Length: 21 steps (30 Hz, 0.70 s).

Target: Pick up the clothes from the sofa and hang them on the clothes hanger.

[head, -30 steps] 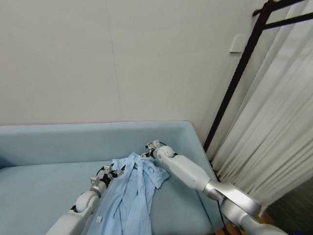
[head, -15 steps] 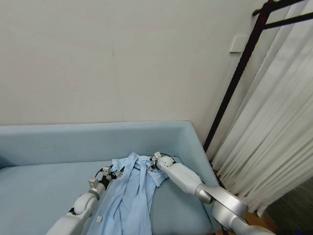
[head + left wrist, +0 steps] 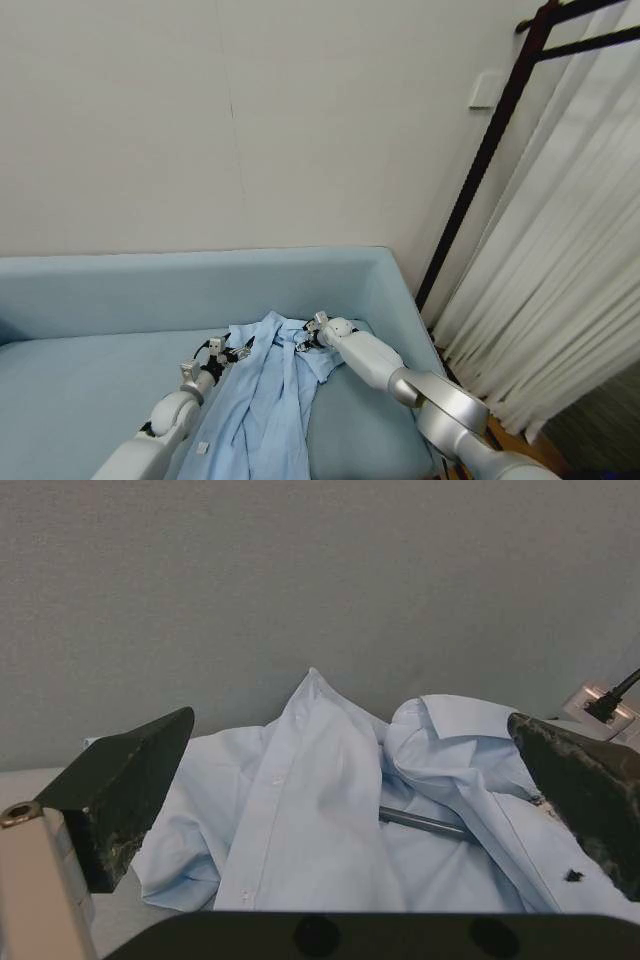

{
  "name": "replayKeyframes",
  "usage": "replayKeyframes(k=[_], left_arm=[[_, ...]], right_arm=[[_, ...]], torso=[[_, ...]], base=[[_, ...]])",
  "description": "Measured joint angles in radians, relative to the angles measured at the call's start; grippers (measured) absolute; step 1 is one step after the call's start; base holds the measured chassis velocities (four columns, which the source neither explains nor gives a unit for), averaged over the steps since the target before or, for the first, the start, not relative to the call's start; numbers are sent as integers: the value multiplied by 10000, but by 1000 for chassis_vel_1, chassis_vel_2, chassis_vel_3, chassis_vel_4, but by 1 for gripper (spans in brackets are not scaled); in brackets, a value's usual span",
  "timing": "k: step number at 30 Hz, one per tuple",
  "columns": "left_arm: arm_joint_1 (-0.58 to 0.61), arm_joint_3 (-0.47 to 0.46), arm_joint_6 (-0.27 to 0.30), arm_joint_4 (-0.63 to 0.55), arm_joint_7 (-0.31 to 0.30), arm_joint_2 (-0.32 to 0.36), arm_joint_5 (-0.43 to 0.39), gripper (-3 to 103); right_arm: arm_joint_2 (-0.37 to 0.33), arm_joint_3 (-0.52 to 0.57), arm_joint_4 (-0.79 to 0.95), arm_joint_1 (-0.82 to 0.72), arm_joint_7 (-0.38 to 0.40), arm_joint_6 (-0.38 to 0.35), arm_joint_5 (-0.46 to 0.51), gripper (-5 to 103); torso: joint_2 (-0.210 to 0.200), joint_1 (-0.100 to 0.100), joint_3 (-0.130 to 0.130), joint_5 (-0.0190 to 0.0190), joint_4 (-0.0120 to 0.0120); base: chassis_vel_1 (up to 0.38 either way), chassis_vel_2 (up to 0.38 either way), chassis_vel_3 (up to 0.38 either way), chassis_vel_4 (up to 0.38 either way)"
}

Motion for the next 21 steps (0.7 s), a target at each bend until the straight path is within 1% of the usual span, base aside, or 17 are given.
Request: replayKeyframes(k=[2,6,8,11,12,13,14,15,16,18,19,21], left_arm=[[0,-3,0,-15,1,-1,0,100],[-37,-4,0,-71,3,8,0,100],[-52,-2,0,-74,3,18,-1,100],[-80,12,5,-81,4,43,-6,100],[-84,15,9,-82,4,42,-8,100],[-84,15,9,-82,4,42,-8,100],[-90,18,11,-83,5,41,-9,100],[-94,25,12,-85,6,40,-11,100],[-99,40,16,-85,7,40,-12,100],[-140,78,29,-94,12,59,-20,100],[-140,78,29,-94,12,59,-20,100],[-208,106,50,-116,12,97,-59,100]], right_arm=[[16,15,-69,-2,-11,31,-21,73],[49,96,-244,-67,-77,227,-104,51],[43,108,-209,-104,-71,259,-134,51],[-84,119,108,-226,-10,326,-277,35],[-115,117,201,-260,17,401,-476,30],[-115,117,201,-260,17,401,-476,30],[-131,108,272,-316,26,613,-910,26],[-152,96,326,-388,29,871,-1353,26],[-206,99,489,-492,115,1107,-1796,22],[-393,125,1141,-709,637,1206,-2136,15],[-393,125,1141,-709,637,1206,-2136,15],[-604,219,1831,-949,1025,1250,-2375,10]], torso=[[0,0,0,0,2],[1,0,0,-1,-3],[1,0,1,-1,-3],[0,2,3,-1,-5],[0,3,4,-2,-4],[0,3,4,-2,-4],[0,3,4,-1,0],[0,3,5,3,4],[0,3,6,3,4],[-2,3,7,1,6],[-2,3,7,1,6],[-5,6,10,2,2]], base=[[0,0,0,0],[0,0,0,0],[0,0,0,0],[0,0,0,0],[0,0,0,0],[0,0,0,0],[0,0,0,0],[0,0,0,0],[0,0,0,0],[0,0,0,0],[0,0,0,0],[0,0,0,0]])
